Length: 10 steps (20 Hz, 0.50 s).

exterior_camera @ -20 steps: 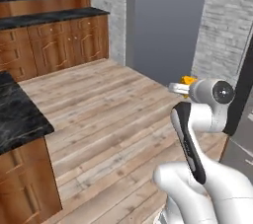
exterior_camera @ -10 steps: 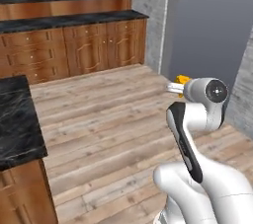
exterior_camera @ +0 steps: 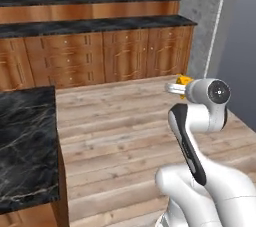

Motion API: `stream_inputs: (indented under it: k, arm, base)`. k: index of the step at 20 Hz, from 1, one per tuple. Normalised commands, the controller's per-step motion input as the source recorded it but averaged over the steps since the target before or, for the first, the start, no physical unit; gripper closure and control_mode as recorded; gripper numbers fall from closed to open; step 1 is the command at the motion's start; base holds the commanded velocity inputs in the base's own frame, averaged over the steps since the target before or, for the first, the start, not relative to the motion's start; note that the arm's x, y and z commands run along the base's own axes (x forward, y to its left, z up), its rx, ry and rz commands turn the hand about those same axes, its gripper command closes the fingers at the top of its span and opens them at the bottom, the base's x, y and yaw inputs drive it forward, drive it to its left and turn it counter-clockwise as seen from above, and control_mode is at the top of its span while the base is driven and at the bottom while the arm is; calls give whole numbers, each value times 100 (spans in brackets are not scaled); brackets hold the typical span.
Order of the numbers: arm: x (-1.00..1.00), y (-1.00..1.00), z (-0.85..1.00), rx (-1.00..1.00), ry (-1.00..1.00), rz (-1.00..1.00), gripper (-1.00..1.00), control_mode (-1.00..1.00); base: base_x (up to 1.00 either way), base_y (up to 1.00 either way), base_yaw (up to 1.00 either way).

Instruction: Take the cheese, steak, and garlic from the fridge and place them on the plate on the dining counter to create an appetizer plate.

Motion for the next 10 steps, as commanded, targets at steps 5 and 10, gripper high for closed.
stream_inputs:
  k: [5, 10]
  arm:
    - [0, 0, 0, 0, 0, 0, 100, 100]
    - [0, 0, 0, 0, 0, 0, 100, 100]
  base:
    - [100, -1, 33]
    - [100, -3, 34]
